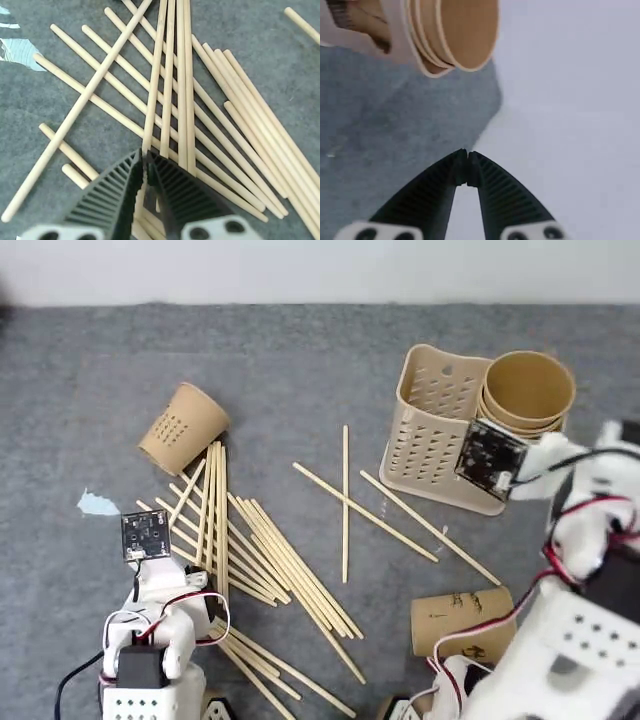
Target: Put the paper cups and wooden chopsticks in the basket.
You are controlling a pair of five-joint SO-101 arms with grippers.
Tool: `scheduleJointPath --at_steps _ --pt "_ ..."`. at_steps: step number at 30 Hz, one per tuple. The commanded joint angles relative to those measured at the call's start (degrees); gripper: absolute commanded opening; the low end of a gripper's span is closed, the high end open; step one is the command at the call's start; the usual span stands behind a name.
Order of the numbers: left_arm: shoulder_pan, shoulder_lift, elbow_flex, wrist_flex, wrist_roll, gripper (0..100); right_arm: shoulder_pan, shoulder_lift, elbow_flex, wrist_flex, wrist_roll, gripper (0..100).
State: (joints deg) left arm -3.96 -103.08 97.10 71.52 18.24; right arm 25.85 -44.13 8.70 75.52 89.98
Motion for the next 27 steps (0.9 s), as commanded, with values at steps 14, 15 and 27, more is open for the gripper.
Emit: scheduleJointPath --at_steps 14,15,27 --pt "-0.4 -0.7 -0.6 0.4 -0.4 2 9.5 -6.5 13.1 27.1 -62.0 2.0" --pt "-0.4 -0.7 -0.6 0.4 -0.4 2 9.5 -7.7 16.0 27.0 -62.9 2.0" --pt "-0.4 -0.7 -0.6 0.4 -0.4 2 9.5 -20.9 34.6 22.3 -64.2 2.0"
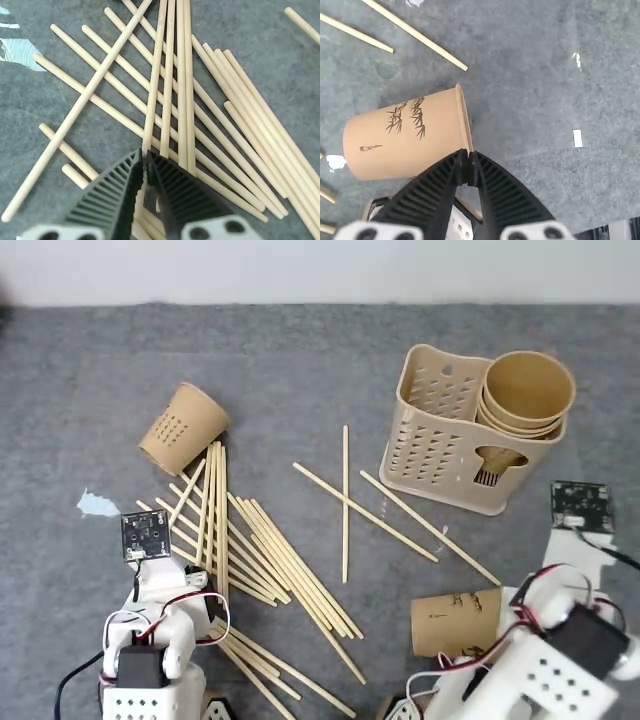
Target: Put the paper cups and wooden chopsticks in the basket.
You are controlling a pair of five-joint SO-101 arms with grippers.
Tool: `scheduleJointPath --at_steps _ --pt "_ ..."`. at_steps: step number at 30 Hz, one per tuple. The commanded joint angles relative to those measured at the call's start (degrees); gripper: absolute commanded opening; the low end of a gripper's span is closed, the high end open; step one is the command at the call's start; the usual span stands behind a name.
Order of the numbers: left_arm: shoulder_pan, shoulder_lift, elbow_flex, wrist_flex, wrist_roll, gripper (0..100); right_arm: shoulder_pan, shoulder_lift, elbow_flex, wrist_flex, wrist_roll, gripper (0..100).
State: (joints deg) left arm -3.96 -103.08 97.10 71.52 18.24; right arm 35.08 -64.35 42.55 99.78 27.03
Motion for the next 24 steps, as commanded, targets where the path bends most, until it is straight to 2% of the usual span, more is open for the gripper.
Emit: scheduleJointPath --at_steps 1,8,15,20,24 --pt "-0.4 -0.7 -0.6 0.4 -0.4 2 0.2 -0.5 1.9 -2.6 -1.2 2.4" --pt "-0.4 -0.7 -0.6 0.4 -0.4 2 0.2 4.5 4.5 -3.9 -1.4 19.6" --pt "-0.4 -0.7 -0.6 0.4 -0.4 2 0.0 9.5 3.8 -4.3 -1.5 19.8" --pt "-0.4 -0.7 -0.6 0.4 -0.4 2 -3.4 14.7 2.7 -4.0 -1.6 19.7" --pt "-0.4 -0.7 -0.6 0.4 -0.4 2 -7.0 18.8 1.3 -3.7 -4.8 19.6"
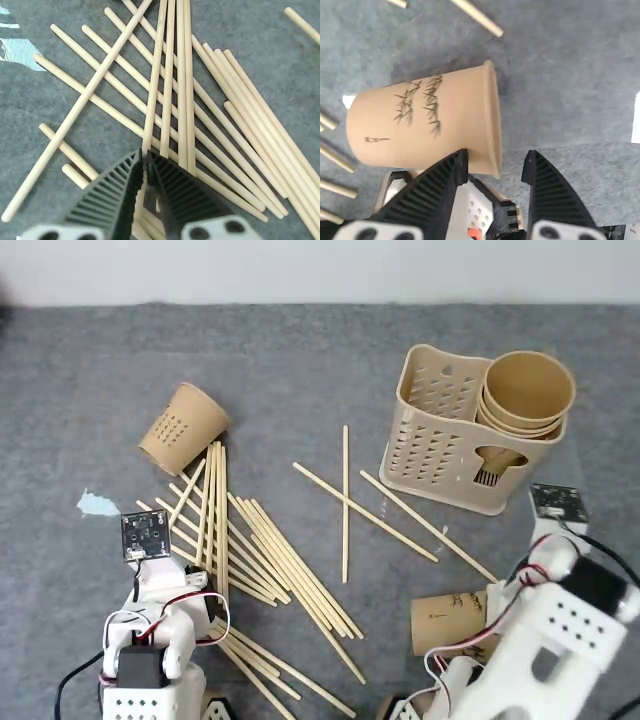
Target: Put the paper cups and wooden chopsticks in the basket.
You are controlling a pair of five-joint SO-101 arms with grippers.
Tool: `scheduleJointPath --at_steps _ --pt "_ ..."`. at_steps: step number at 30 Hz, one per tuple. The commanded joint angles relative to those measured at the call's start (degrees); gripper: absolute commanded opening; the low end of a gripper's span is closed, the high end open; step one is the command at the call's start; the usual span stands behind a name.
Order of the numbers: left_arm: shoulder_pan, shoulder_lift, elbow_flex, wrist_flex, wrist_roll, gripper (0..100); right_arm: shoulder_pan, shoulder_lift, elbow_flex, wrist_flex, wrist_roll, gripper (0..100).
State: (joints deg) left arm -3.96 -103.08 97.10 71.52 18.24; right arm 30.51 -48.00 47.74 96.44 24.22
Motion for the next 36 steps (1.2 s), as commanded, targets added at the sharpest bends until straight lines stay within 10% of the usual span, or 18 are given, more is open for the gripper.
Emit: scheduleJointPath --at_steps 1,7,36 --pt "-0.4 -0.7 -0.6 0.4 -0.4 2 -3.3 3.1 -4.0 -0.4 -2.5 19.3" --pt "-0.4 -0.7 -0.6 0.4 -0.4 2 -8.6 4.5 -4.2 -0.5 -2.7 0.2" --pt "-0.4 -0.7 -0.6 0.4 -0.4 2 -18.6 4.4 -22.3 6.4 -2.3 0.8"
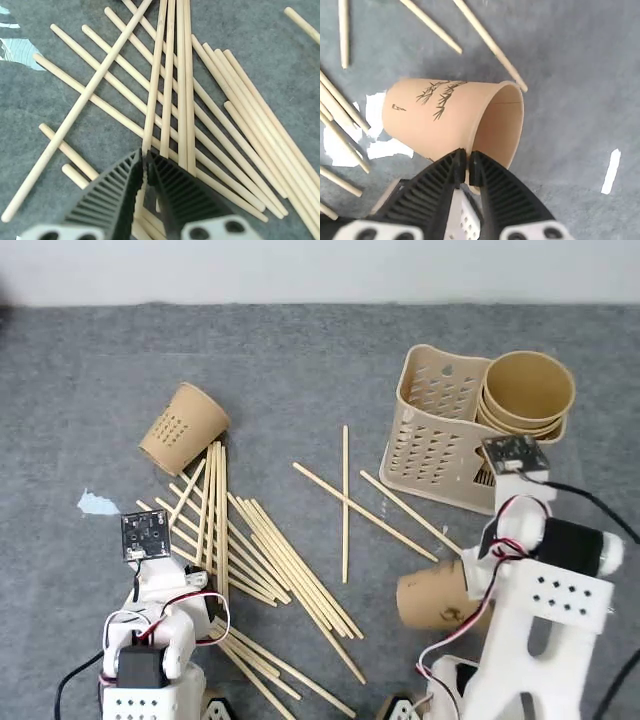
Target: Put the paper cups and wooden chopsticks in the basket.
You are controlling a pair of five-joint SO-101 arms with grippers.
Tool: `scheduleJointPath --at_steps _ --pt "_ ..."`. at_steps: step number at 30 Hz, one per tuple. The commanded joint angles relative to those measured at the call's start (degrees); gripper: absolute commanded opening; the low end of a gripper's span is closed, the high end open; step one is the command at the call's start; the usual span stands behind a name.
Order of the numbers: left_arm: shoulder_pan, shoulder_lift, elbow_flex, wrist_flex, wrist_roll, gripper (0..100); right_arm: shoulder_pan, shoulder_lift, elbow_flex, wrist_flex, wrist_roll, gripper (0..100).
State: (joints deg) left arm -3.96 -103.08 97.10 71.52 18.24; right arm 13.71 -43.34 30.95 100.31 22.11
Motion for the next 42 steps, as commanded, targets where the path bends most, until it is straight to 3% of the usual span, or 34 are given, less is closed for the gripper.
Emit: scheduleJointPath --at_steps 1,11,26,42 --pt "-0.4 -0.7 -0.6 0.4 -0.4 2 -2.7 -0.2 -6.7 2.5 -0.3 0.8" --pt "-0.4 -0.7 -0.6 0.4 -0.4 2 -11.3 -0.2 -9.8 2.6 -0.5 0.8" --pt "-0.4 -0.7 -0.6 0.4 -0.4 2 -14.7 -0.3 -16.2 2.8 -2.5 0.7" --pt "-0.4 -0.7 -0.6 0.4 -0.4 2 -26.6 -8.0 -23.5 2.4 -0.4 0.7"
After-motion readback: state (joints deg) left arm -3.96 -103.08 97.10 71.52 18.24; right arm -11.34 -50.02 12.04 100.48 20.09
